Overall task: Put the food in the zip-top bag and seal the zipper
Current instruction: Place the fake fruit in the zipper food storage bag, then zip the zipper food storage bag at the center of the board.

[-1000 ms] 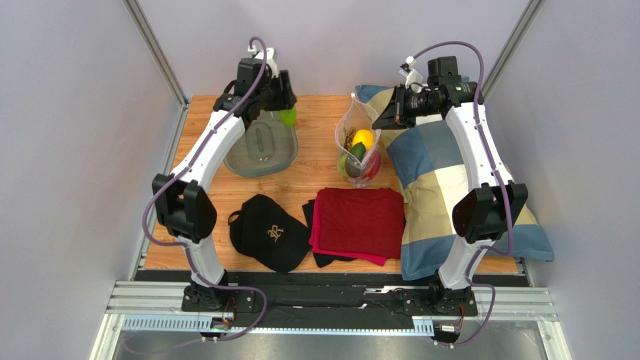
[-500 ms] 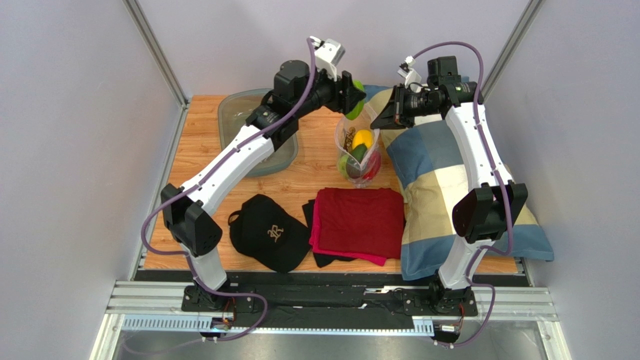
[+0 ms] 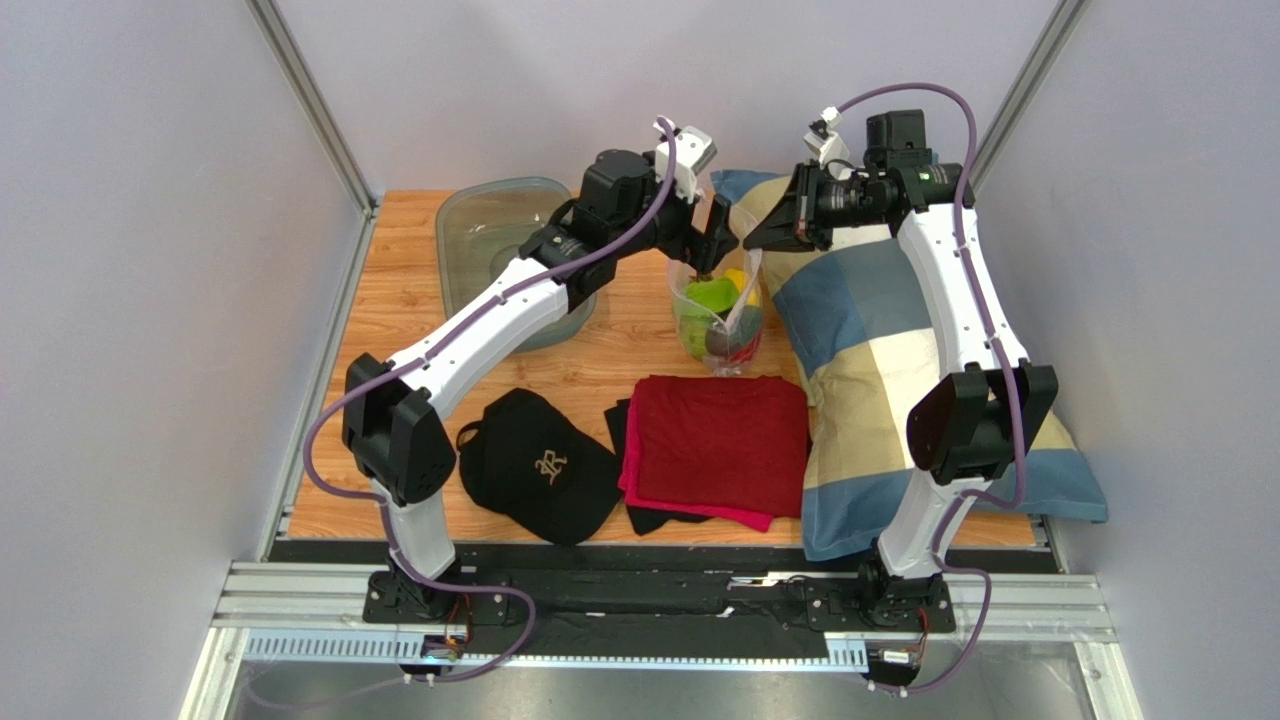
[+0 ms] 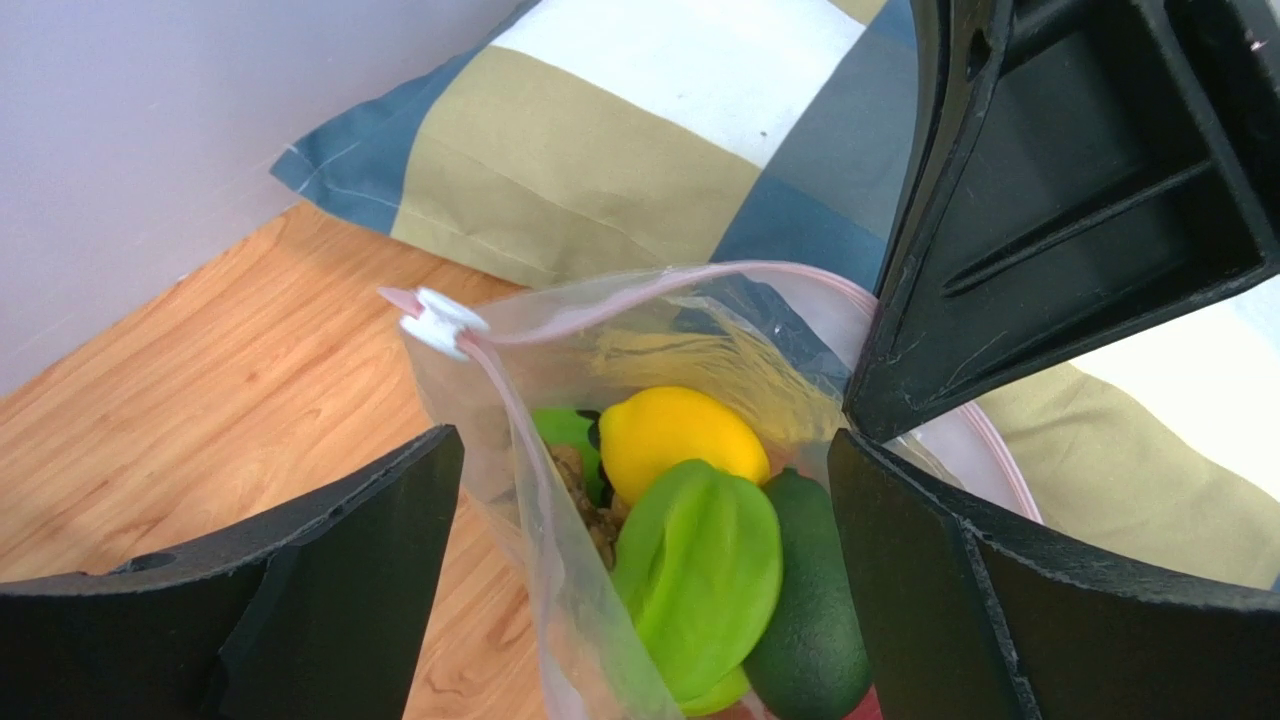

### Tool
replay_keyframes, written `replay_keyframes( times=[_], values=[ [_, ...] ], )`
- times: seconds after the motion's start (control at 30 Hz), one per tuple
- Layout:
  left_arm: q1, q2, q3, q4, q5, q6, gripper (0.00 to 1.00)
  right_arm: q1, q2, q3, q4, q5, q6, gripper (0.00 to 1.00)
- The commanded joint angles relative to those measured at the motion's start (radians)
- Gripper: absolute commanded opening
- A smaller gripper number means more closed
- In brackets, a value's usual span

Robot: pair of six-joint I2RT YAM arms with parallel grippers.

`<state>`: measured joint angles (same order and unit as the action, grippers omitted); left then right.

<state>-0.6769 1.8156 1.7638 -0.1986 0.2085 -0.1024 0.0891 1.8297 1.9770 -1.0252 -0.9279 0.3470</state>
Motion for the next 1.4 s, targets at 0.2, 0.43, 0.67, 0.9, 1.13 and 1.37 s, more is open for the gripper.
replay_keyframes(
  times=[0.2, 0.43, 0.67, 0.9, 1.13, 1.37],
  values=[
    [0.062, -0.015, 0.136, -0.226, -0.028, -0.141, 0.95, -0.008, -0.007, -0.033, 0.092, -0.078, 0.026, 0.00],
    [0.139, 0.045, 0.145, -0.216, 0.224, -0.457, 0.96, -0.002, -0.047, -0.145, 0.158, -0.054, 0.012, 0.00],
    [0.137, 0.088, 0.126, -0.171, 0.273, -0.602, 0.91, 0.035, -0.102, -0.240, 0.224, -0.014, -0.023, 0.00],
    [0.111, 0.111, 0.164, -0.186, 0.252, -0.614, 0.92, 0.090, -0.122, -0.280, 0.269, 0.038, -0.032, 0.00],
    [0.102, 0.134, 0.178, -0.203, 0.213, -0.655, 0.91, 0.146, -0.142, -0.316, 0.322, 0.084, -0.008, 0.00],
    [0.102, 0.160, 0.184, -0.220, 0.235, -0.634, 0.68, 0.164, -0.159, -0.320, 0.378, 0.124, 0.037, 0.02]
  ],
)
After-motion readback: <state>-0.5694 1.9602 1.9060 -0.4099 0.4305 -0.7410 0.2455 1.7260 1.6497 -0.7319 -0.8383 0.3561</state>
